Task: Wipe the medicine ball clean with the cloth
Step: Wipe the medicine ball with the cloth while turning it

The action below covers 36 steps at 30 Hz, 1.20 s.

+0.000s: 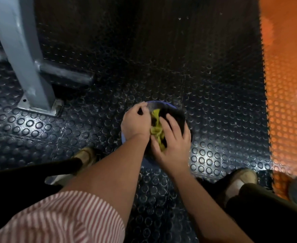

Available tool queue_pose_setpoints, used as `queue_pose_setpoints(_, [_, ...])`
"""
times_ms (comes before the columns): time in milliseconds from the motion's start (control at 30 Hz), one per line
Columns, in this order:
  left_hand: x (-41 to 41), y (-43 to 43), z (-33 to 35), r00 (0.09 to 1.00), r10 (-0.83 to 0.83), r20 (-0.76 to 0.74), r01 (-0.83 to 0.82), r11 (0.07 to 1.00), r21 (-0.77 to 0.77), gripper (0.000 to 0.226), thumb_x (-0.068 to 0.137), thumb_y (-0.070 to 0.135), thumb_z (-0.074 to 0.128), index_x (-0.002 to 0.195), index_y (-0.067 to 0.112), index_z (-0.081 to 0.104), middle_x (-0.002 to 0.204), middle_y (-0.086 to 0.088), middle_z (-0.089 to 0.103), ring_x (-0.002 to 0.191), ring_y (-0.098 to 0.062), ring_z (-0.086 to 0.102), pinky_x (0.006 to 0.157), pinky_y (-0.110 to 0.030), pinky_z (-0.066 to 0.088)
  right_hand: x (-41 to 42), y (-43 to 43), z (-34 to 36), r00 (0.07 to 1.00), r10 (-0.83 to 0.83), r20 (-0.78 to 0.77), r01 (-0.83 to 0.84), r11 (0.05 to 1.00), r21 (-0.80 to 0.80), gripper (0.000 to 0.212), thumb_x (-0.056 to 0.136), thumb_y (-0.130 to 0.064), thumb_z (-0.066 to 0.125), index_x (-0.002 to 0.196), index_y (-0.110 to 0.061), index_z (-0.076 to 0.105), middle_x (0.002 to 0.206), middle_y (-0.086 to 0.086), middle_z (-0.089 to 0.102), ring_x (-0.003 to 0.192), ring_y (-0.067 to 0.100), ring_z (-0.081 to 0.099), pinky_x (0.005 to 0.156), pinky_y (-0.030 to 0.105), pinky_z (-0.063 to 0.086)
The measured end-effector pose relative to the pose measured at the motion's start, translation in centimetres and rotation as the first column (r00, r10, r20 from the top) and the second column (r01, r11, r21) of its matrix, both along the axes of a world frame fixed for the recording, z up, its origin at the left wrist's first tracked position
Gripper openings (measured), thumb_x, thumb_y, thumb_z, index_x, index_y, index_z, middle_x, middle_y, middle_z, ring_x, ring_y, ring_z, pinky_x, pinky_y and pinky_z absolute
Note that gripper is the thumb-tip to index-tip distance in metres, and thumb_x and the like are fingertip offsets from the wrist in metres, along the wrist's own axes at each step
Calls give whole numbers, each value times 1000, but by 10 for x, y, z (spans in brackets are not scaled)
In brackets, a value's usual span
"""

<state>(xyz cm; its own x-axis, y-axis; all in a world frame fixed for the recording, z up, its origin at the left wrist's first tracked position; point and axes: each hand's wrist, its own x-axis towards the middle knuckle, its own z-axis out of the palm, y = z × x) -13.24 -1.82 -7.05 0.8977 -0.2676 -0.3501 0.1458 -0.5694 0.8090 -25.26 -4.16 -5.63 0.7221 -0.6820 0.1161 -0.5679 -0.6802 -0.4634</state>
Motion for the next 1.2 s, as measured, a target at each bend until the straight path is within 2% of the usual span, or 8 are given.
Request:
queue_pose_setpoints(167, [-13,3,1,993,-32,111,39,998,-57,29,97,28,45,114,30,69,120,15,64,114,-6,54,102,-31,44,9,-20,3,997,-67,31,62,991,119,48,95,-43,31,132,-25,56,143,-6,47,135,24,38,117,43,16])
queue_pose_setpoints(367, [-20,11,-9,989,69,127,-51,990,-135,29,96,24,48,114,24,70,122,10,64,117,-9,55,103,-32,44,76,-85,14,967,-61,-246,168,882,441,31,97,-40,36,112,-31,62,123,3,59,113,32,52,99,41,40])
queue_pose_setpoints(533, [-7,2,-1,993,114,28,-114,993,-11,26,93,35,49,111,36,69,117,13,66,107,-13,59,96,-33,47,62,-62,8,988,-52,-144,77,982,173,50,88,-52,35,126,-29,57,133,-5,54,119,29,50,102,43,36])
queue_pose_setpoints(667, [7,-6,2,999,1,49,-5,996,84,26,97,36,47,112,34,68,113,7,68,106,-19,61,95,-39,47,15,-36,1,991,125,-39,-125,992,-3,58,80,-49,47,134,-28,52,143,-7,46,132,31,42,109,53,26])
queue_pose_setpoints(833, [3,-10,4,908,-344,237,319,938,137,38,102,27,35,132,27,58,139,8,55,131,-15,45,113,-39,32,19,-49,4,996,8,89,-19,993,117,46,91,-47,42,130,-30,56,137,-9,51,128,9,42,109,29,20])
queue_pose_setpoints(967, [0,-9,-3,783,-554,285,505,832,229,49,101,38,21,144,31,43,153,12,36,145,-13,24,120,-34,15,46,-85,0,978,-187,-90,204,950,235,38,96,-44,41,125,-26,58,133,-3,52,121,17,43,88,23,17])
queue_pose_setpoints(1067, [-6,-8,0,856,-443,265,403,894,194,42,105,28,26,143,31,45,152,12,38,145,-14,24,119,-33,17,57,-82,-2,968,-201,-149,221,966,136,40,96,-43,39,124,-22,58,135,0,52,118,24,46,93,30,25])
queue_pose_setpoints(1200, [-3,4,-4,930,-268,252,258,964,72,39,103,21,34,136,22,55,143,4,51,136,-18,41,115,-39,30,38,-38,-2,1000,0,-27,-1,999,-49,48,89,-37,40,132,-20,54,137,3,53,124,27,48,104,42,31])
